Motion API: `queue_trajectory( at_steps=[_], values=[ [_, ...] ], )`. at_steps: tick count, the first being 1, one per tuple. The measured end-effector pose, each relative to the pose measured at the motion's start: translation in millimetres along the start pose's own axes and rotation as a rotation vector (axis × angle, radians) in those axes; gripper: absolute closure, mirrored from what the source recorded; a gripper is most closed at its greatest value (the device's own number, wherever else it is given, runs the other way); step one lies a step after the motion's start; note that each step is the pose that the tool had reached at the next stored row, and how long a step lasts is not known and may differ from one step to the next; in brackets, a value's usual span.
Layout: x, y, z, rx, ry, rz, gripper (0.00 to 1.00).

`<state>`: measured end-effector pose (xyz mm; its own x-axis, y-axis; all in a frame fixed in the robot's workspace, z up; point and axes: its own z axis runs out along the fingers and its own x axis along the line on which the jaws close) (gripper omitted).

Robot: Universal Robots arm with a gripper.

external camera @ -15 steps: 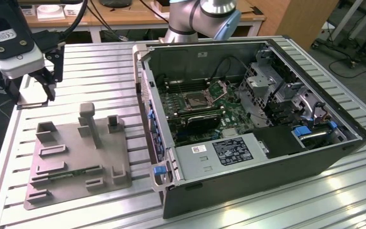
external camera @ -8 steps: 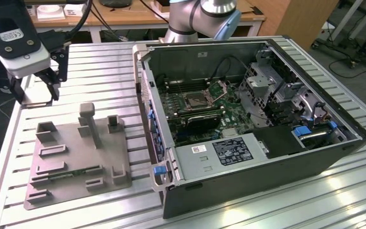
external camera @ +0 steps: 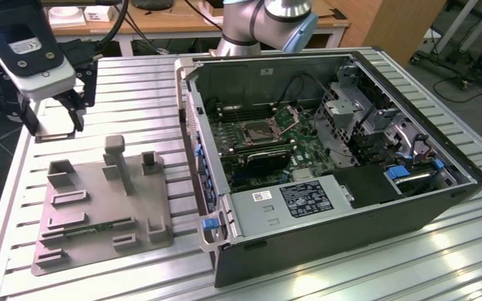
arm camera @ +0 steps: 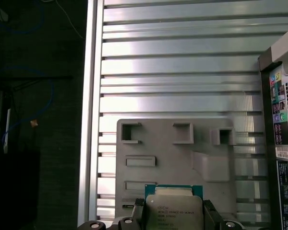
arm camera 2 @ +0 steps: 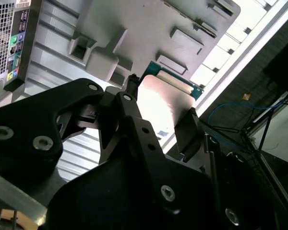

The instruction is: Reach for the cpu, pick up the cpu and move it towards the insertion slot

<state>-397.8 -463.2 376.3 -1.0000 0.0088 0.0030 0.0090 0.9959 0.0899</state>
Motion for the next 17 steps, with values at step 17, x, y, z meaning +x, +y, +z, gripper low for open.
queue_trajectory(
  at_steps=[17],
  values=[
    [-15.0,0.1,0.0,0.0,0.0,0.0,0.46]
  ],
)
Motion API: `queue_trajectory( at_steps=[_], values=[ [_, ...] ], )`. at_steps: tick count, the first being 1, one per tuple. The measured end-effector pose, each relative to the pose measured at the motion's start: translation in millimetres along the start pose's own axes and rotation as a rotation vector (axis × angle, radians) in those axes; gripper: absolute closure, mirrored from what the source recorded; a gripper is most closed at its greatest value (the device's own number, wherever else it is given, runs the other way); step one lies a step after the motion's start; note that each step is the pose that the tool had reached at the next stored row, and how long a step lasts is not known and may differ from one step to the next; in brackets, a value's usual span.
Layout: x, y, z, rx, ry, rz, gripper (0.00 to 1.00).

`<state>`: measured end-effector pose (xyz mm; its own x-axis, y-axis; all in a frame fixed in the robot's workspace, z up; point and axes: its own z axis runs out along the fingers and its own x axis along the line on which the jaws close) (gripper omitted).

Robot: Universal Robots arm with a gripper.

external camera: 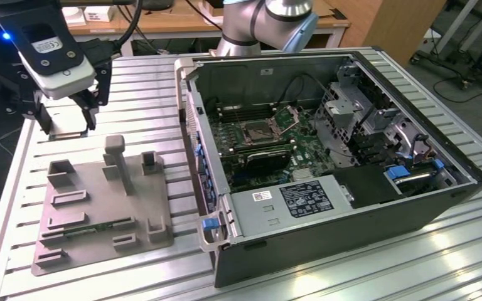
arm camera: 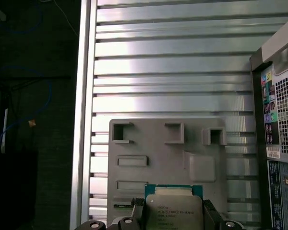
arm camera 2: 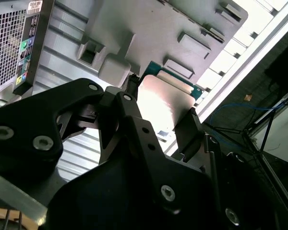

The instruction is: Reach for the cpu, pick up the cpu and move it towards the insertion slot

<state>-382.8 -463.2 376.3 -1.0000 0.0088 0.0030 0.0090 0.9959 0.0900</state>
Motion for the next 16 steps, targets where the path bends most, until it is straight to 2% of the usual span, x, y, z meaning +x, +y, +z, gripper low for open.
queue_trajectory(
  at_steps=[16],
  values=[
    [-12.0,0.1,0.0,0.0,0.0,0.0,0.46]
  ],
)
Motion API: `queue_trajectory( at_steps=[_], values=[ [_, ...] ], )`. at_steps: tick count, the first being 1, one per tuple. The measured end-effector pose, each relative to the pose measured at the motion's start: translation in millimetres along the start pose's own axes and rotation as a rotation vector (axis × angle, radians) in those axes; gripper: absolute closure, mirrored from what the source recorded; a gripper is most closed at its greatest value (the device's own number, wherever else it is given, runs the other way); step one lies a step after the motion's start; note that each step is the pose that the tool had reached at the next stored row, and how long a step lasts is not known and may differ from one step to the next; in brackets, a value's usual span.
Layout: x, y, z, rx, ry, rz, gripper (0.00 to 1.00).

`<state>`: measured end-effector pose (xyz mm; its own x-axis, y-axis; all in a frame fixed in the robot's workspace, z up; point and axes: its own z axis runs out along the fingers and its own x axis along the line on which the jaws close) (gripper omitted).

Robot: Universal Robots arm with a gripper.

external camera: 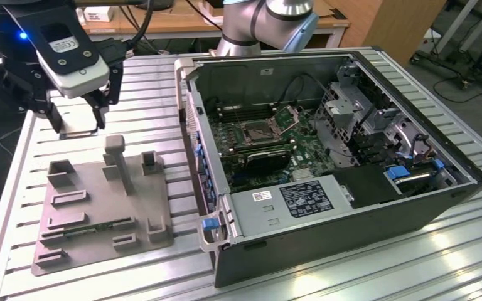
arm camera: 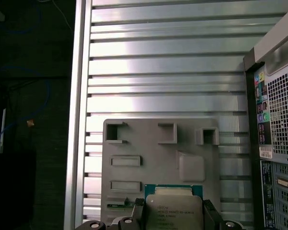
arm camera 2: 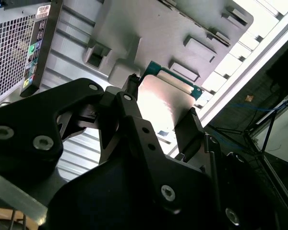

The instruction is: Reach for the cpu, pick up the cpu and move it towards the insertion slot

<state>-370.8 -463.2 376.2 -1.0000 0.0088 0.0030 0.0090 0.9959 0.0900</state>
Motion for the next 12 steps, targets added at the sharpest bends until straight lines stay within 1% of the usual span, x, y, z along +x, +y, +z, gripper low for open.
queue_trajectory(
  at_steps=[12],
  values=[
    [-10.1,0.1,0.0,0.0,0.0,0.0,0.46]
  ],
)
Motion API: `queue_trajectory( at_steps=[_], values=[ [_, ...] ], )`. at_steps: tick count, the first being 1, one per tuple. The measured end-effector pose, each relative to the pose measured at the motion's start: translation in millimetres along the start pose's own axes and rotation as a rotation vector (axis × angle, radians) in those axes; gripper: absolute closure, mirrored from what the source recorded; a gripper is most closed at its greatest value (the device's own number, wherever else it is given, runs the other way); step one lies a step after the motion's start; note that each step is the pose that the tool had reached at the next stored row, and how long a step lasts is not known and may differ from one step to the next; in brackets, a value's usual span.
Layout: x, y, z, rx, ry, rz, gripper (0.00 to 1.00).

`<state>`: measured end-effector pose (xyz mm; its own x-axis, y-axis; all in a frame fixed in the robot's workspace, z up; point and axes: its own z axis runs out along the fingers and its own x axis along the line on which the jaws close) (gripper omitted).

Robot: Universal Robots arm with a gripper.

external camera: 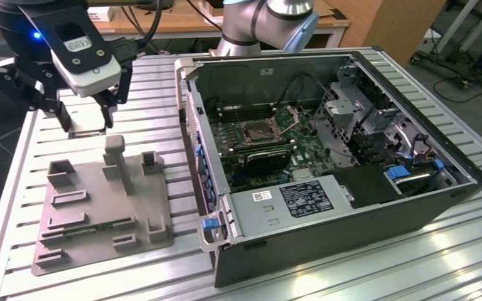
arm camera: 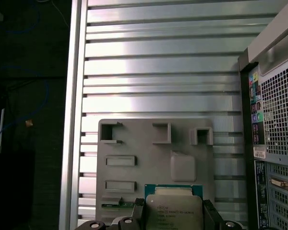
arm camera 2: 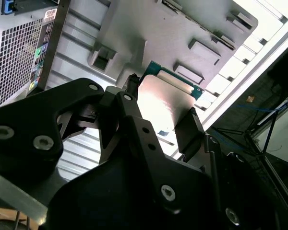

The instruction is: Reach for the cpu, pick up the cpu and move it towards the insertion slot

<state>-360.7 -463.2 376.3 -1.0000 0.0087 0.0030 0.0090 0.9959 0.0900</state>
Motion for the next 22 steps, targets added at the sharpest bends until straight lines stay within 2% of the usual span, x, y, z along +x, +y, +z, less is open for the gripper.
queue_trajectory(
  at_steps=[22],
  values=[
    [-19.9,0.2,-0.1,0.0,0.0,0.0,0.46]
  ],
)
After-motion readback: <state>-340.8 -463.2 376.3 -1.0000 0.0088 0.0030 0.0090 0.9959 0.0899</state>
